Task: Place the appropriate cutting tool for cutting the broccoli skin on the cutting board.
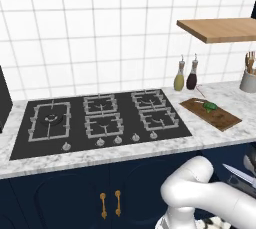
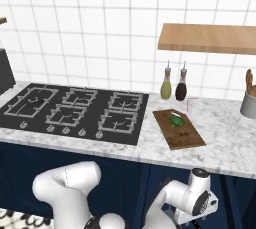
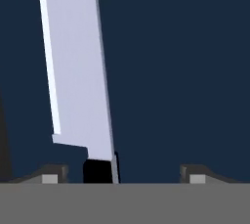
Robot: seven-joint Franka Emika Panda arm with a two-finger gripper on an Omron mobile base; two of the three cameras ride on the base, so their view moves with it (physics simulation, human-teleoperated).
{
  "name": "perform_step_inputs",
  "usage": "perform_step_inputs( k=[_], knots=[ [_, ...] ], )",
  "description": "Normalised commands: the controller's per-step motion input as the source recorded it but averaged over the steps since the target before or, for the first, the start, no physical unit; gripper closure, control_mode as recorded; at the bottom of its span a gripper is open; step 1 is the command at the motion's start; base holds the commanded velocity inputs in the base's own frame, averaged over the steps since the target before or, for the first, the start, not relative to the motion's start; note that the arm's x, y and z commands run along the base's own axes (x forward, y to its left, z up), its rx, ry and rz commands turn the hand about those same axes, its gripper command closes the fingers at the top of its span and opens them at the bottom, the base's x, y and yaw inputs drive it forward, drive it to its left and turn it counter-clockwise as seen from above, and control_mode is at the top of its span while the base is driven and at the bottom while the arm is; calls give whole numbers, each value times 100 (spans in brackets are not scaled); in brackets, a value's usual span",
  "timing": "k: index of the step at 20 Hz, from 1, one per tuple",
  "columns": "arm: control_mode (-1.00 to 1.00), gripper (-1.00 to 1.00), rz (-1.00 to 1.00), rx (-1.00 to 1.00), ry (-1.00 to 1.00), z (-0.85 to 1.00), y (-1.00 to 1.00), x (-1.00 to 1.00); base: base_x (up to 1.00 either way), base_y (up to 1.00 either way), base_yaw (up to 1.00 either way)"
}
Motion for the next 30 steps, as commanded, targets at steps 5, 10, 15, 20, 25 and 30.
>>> perform_step_inputs(
  k=[5,10,15,20,25,30],
  knots=[
    [-100,100,5,0,0,-25,13,-14,0,0,0],
    [-100,100,2,0,0,23,2,-12,0,0,0],
    [-100,100,10,0,0,100,2,-21,0,0,0],
    [-100,100,14,-1,0,100,13,-37,0,0,0],
    [-100,100,17,0,0,100,18,-21,0,0,0],
    [-100,100,11,0,-3,93,3,17,0,0,0]
  ],
)
